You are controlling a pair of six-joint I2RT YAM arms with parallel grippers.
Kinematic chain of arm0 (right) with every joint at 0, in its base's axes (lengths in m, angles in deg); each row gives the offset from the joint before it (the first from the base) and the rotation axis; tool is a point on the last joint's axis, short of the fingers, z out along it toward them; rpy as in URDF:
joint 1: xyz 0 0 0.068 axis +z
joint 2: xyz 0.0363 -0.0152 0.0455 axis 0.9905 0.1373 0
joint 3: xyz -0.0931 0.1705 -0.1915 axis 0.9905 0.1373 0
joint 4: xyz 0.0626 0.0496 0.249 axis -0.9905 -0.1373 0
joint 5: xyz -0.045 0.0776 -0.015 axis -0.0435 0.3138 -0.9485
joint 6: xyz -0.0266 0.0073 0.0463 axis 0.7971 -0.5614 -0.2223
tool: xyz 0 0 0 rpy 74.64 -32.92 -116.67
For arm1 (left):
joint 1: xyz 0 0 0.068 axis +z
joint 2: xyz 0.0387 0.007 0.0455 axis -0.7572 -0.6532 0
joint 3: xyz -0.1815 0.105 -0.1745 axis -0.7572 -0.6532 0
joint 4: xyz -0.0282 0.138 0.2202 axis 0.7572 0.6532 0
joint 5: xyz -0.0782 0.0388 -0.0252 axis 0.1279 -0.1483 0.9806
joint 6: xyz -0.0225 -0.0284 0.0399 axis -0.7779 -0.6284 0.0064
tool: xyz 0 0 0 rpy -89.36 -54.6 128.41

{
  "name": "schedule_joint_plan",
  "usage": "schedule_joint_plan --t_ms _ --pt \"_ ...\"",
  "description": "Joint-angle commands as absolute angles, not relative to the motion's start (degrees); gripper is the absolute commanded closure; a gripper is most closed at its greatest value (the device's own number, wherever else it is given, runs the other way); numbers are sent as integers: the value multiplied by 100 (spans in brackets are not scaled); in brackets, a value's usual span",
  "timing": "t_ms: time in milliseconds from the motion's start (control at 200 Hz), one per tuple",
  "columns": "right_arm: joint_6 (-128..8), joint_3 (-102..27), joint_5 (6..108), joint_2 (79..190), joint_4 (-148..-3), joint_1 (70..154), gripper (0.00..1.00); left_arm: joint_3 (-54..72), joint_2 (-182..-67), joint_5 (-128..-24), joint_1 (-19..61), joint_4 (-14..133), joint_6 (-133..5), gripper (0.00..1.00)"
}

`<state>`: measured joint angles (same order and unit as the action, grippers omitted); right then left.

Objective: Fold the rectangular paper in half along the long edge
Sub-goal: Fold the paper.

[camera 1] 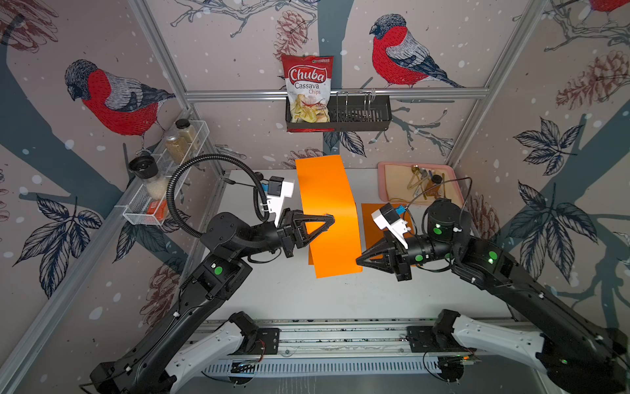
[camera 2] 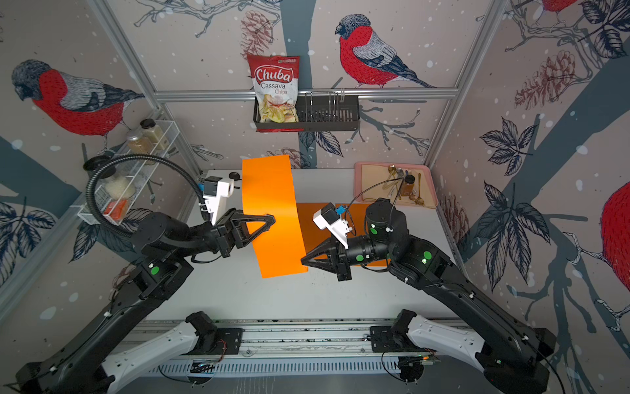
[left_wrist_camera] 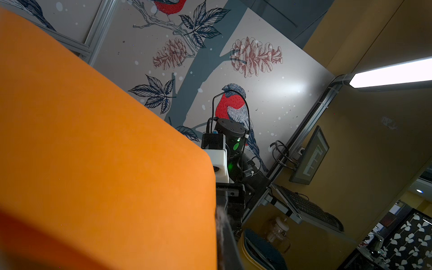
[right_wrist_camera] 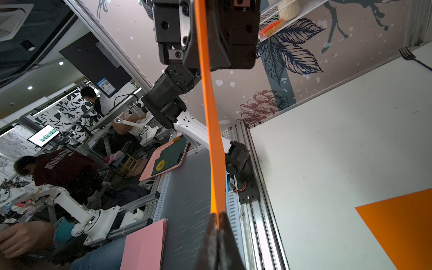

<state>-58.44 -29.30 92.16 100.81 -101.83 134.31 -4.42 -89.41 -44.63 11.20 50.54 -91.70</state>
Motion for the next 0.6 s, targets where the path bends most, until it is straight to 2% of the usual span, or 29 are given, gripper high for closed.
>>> schedule_joint_plan --t_ms 0,15,40,140,205,235,260,325,430,450,460,480,520,595 --pt "-5741 -2914 9177 10064 -10398 13449 87 -365 -8935 -4514 1125 4834 -9081 100" --pt "-5744 -2913 9154 10065 -10411 13449 83 -365 -8937 -4514 1127 4831 -9083 100" --pt "-5746 -2909 9153 10056 -10422 13449 83 -358 -8938 -4514 1125 4826 -9086 100" --pt "-5686 -2891 9225 10048 -10479 13449 100 -347 -8937 -4514 1125 4842 -9072 100" --pt "-5680 -2890 9201 10005 -10511 13448 100 -334 -8951 -4509 1125 4835 -9080 100" --pt "-5685 -2897 9143 9991 -10510 13449 93 -330 -8958 -4509 1125 4840 -9065 100" --pt "-5684 -2900 9105 9990 -10516 13449 93 -329 -8962 -4506 1125 4844 -9065 100" --pt "-5661 -2898 9192 9997 -10548 13448 100 -310 -8965 -4500 1125 4844 -9058 100" --pt "-5668 -2895 9127 9960 -10568 13451 100 -298 -8977 -4496 1125 4850 -9049 100" --pt "-5673 -2904 9082 9951 -10568 13449 95 -299 -8968 -4495 1125 4852 -9045 100" --pt "-5679 -2901 9046 9950 -10579 13449 89 -298 -8969 -4502 1125 4853 -9050 100" --pt "-5685 -2900 9028 9949 -10601 13449 86 -307 -8965 -4500 1125 4853 -9053 100" --pt "-5677 -2899 9060 9950 -10619 13449 87 -301 -8964 -4496 1125 4853 -9046 100" --pt "-5663 -2875 9123 9951 -10649 13449 95 -303 -8972 -4496 1125 4852 -9045 100"
